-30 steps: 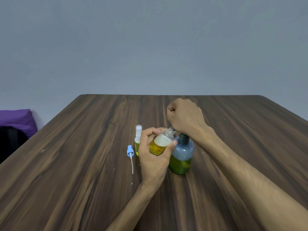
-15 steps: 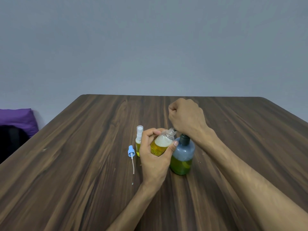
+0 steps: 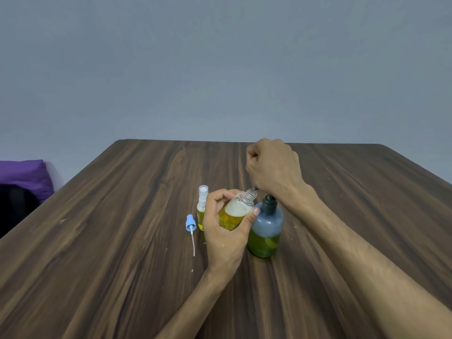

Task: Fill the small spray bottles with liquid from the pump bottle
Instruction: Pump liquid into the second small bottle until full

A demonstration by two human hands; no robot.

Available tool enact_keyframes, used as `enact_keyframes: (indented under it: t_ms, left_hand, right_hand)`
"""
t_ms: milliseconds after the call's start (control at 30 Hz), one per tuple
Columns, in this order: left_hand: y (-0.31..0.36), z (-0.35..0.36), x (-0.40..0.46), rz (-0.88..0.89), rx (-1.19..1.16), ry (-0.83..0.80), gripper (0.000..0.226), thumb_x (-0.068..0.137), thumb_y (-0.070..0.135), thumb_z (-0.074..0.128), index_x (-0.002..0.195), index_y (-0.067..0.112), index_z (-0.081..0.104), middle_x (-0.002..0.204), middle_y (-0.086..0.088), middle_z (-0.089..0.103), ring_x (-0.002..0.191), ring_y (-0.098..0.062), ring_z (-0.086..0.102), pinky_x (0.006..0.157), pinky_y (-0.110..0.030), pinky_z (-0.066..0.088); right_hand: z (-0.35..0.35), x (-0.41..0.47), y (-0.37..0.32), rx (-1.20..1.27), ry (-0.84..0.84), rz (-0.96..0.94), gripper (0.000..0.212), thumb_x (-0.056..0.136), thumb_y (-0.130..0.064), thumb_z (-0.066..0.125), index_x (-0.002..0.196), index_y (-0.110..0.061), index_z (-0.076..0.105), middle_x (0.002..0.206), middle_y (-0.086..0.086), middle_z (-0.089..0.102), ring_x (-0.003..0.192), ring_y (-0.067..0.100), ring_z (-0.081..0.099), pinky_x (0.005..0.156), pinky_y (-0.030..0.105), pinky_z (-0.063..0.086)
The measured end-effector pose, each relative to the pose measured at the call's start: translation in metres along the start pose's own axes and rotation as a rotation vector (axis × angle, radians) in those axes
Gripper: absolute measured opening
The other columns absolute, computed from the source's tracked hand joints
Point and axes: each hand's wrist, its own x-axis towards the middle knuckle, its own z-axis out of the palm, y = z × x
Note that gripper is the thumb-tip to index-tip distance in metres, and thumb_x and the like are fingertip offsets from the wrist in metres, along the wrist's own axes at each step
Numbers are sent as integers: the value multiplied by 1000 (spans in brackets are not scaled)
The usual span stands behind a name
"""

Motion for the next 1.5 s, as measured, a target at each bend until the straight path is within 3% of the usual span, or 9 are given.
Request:
enact_keyframes:
  t_ms: [133, 233, 367, 533, 667, 800, 933, 1067, 1500]
  left_hand:
    - [-1, 0, 1, -4, 15, -9, 47, 76, -7, 89, 108, 9, 58, 109, -9, 73, 104, -25, 73, 92, -29, 59]
    - [-1, 0, 0, 4, 13, -5, 47, 76, -6, 89, 107, 10, 58, 110, -10, 73, 106, -26, 73, 94, -30, 59]
    - [-1, 1, 1, -4, 21, -10, 48, 76, -7, 89, 107, 12, 59, 110, -11, 73, 105, -28, 73, 93, -30, 59]
    - [-2, 0, 0, 8, 11, -4, 47, 76, -7, 89, 107, 11, 58, 109, -9, 73, 106, -27, 73, 94, -31, 59]
    - [-2, 1, 1, 1, 23, -5, 48, 76, -9, 89, 107, 12, 59, 109, -10, 73, 104, -24, 73, 92, -29, 59]
    - [-1, -1, 0, 11, 15, -6, 48, 77, -5, 90, 108, 14, 59, 110, -9, 73, 107, -26, 73, 95, -31, 59]
    - [-1, 0, 1, -7, 29, -9, 49, 77, -9, 89, 108, 13, 58, 109, -7, 73, 105, -23, 72, 93, -29, 59]
    - [-2, 0, 1, -6, 18, -1, 48, 76, -7, 90, 107, 15, 59, 109, -9, 73, 106, -23, 73, 93, -29, 58]
    - [-1, 0, 1, -20, 26, 1, 49, 76, -9, 89, 106, 15, 59, 109, -8, 73, 105, -19, 73, 92, -27, 59]
  right_hand:
    - [6, -2, 0, -2, -56, 22, 38, 83, -10, 48, 50, -22, 34, 54, -7, 36, 62, 25, 40, 65, 36, 38]
    - [2, -1, 1, -6, 10, 18, 29, 83, -9, 47, 55, -16, 51, 55, -3, 50, 55, 22, 46, 61, 34, 40]
    - [5, -6, 0, -2, -53, 33, 31, 88, -12, 50, 61, -19, 62, 66, -3, 64, 65, 21, 60, 67, 37, 52]
    - [1, -1, -2, -6, -4, 30, 26, 83, -10, 47, 65, -16, 65, 65, -1, 65, 65, 25, 61, 65, 38, 52]
    - [3, -4, -3, 4, -79, 47, 26, 83, -13, 49, 66, -18, 68, 72, -2, 70, 73, 26, 64, 71, 40, 55]
    - [-1, 0, -2, 6, -9, 33, 25, 83, -9, 48, 68, -15, 67, 66, -1, 67, 63, 21, 60, 62, 33, 48]
    - [3, -6, -3, 9, -68, 18, 25, 80, -10, 48, 64, -15, 67, 64, -1, 67, 66, 24, 62, 67, 41, 57]
    - [-1, -1, -4, 6, -2, -1, 23, 79, -9, 48, 67, -14, 67, 63, 0, 67, 65, 24, 62, 65, 39, 56]
    - [6, -4, -1, 33, -56, 7, 22, 78, -12, 49, 67, -13, 68, 63, 0, 67, 67, 25, 64, 68, 44, 58]
